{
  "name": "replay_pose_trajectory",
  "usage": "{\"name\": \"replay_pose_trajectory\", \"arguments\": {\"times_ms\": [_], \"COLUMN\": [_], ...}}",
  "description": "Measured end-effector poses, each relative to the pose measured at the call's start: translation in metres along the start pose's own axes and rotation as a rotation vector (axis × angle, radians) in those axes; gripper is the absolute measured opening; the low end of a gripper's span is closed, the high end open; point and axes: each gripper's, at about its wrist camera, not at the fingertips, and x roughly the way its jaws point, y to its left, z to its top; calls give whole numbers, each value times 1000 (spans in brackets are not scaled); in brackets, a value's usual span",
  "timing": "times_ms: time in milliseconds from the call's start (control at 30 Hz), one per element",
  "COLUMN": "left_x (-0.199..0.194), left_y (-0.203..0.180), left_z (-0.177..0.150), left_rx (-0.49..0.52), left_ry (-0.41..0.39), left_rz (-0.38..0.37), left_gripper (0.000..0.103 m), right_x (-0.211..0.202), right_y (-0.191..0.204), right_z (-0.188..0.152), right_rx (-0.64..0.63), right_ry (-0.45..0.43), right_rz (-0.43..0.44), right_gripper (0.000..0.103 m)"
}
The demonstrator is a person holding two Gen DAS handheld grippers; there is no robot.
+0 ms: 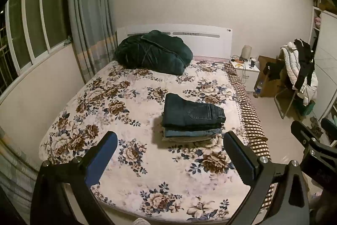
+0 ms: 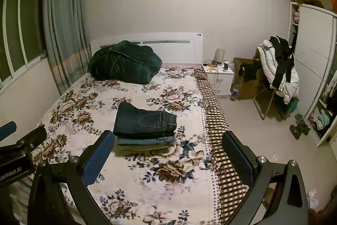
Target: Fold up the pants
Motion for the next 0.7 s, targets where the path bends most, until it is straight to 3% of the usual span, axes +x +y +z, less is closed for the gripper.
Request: {"name": "replay_pose_trajectory", "arguments": {"times_ms": [700], "left_x": [-11], "left_y": [11], "left_z": [0], "left_rx": [-9], "left_ry": [12], "left_rz": [-2], "left_gripper": [103], "right_x": [3], "right_y": [3], "right_z": [14], "right_rx": [-5], "right_ry": [10], "right_rz": [34], "right_gripper": [103]}}
